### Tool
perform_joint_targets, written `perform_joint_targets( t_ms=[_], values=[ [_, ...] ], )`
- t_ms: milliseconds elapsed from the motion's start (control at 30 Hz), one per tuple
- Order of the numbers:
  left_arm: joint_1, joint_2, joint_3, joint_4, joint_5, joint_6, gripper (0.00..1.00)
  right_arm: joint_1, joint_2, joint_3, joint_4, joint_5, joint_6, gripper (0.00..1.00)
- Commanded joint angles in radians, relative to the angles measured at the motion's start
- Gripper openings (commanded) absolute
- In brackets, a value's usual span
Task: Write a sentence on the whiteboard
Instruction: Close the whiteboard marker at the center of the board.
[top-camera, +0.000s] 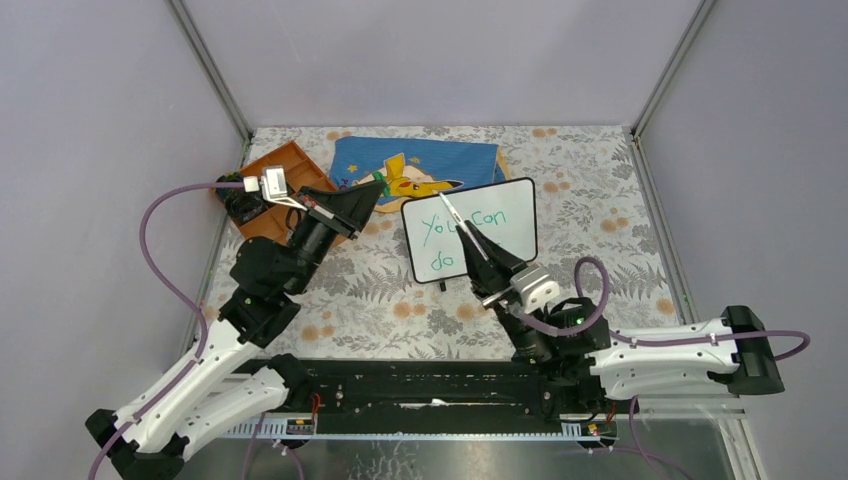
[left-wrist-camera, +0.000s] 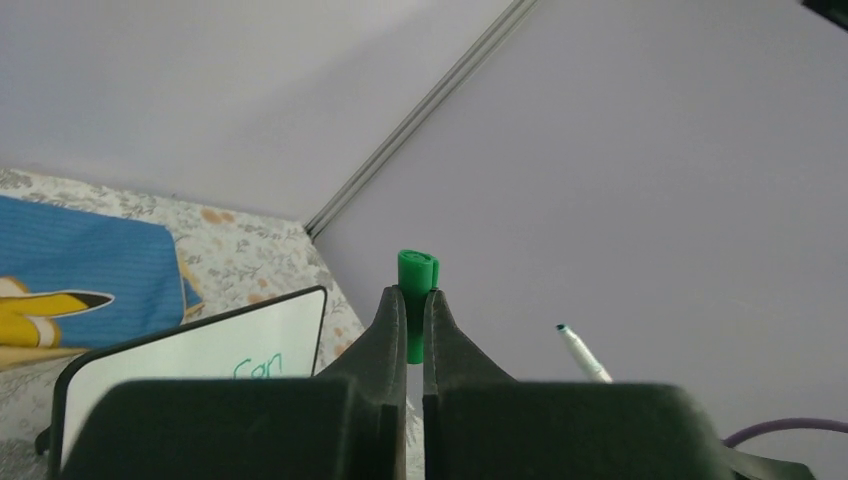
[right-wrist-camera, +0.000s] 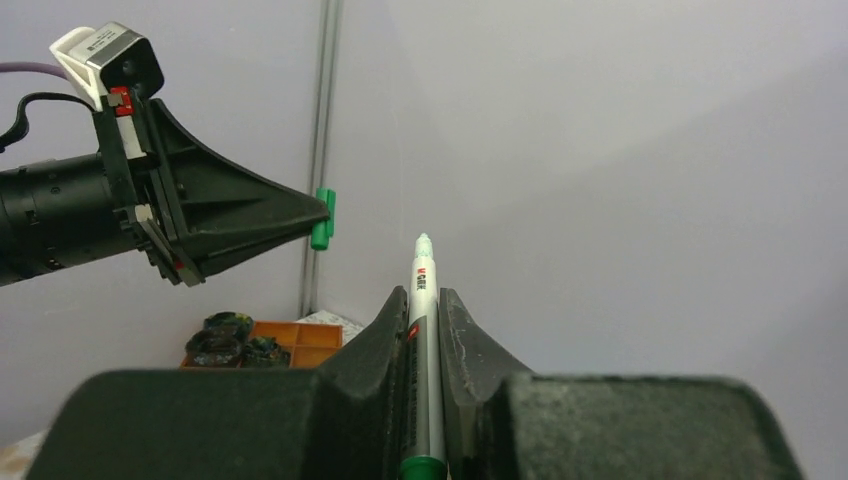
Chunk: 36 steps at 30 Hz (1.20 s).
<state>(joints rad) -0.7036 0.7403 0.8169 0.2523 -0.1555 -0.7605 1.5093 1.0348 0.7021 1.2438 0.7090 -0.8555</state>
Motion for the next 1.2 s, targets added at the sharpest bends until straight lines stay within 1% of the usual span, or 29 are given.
perform_joint_targets(
  t_ms=[0, 133, 200, 433, 600, 900, 1100, 1167],
  values=[
    [0.010, -0.014, 0.017, 0.137, 0.040, -0.051, 0.00, 0.006, -0.086, -0.023, -0.057, 0.039, 0.150, 0.00],
    [0.010, -0.024, 0.008, 0.180, 0.089, -0.087, 0.00, 0.006, -0.146, -0.070, -0.126, -0.005, 0.309, 0.00],
    [0.010, -0.029, 0.012, 0.191, 0.111, -0.103, 0.00, 0.006, -0.154, -0.091, -0.116, -0.006, 0.329, 0.00],
    [0.010, -0.038, 0.020, 0.242, 0.190, -0.147, 0.00, 0.006, -0.144, -0.107, -0.045, -0.016, 0.299, 0.00],
    [0.010, -0.051, 0.006, 0.271, 0.189, -0.174, 0.00, 0.006, -0.130, -0.092, 0.002, -0.075, 0.277, 0.00],
    [0.011, -0.049, -0.024, 0.323, 0.174, -0.232, 0.00, 0.006, -0.102, -0.044, 0.035, -0.172, 0.348, 0.00],
    [0.010, -0.039, -0.044, 0.361, 0.159, -0.299, 0.00, 0.006, -0.038, -0.008, 0.099, -0.211, 0.332, 0.00],
    [0.011, -0.039, -0.053, 0.369, 0.129, -0.329, 0.00, 0.006, -0.008, 0.004, 0.127, -0.217, 0.312, 0.00]
  ],
)
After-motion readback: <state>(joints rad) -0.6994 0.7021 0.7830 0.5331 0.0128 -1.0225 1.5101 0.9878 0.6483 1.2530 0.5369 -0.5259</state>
